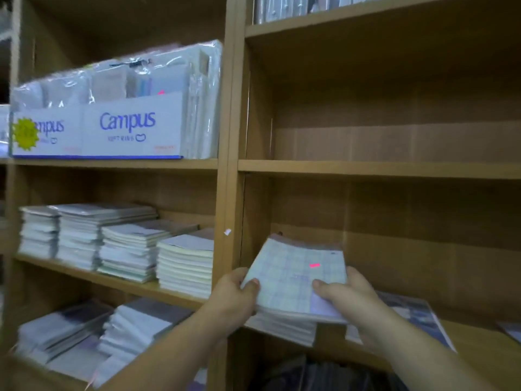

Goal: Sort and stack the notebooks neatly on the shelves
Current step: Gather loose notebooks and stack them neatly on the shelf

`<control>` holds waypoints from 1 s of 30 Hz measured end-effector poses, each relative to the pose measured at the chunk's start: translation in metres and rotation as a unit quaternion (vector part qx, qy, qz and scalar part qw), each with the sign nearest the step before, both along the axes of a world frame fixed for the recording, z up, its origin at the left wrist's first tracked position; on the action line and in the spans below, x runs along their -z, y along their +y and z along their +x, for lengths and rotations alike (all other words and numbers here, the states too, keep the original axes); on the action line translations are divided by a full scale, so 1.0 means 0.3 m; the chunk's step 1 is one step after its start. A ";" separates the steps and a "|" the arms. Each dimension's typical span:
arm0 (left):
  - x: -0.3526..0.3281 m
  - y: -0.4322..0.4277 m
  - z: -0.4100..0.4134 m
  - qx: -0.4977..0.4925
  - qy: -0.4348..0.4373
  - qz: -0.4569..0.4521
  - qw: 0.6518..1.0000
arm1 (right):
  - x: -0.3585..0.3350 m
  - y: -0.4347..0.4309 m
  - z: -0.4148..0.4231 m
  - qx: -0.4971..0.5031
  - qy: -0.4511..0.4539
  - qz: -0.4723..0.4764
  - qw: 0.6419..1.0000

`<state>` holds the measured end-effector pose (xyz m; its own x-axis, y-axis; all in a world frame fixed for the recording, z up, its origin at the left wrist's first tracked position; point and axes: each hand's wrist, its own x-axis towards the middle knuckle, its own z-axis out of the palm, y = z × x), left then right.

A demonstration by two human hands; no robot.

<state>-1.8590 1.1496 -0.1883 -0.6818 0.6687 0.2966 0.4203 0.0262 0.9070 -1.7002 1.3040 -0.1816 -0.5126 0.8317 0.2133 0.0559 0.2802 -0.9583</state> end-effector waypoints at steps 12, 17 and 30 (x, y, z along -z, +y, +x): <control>0.131 -0.059 -0.254 0.005 0.183 -0.071 0.981 | 0.111 -0.011 -0.022 -0.068 -0.104 0.088 0.988; 0.139 -0.025 -0.269 -0.016 0.254 -0.093 0.963 | 0.126 0.008 -0.072 -0.064 -0.115 0.148 0.980; 0.219 0.010 -0.361 -0.029 0.110 -0.033 0.993 | 0.124 0.084 -0.109 -0.057 -0.012 0.028 0.998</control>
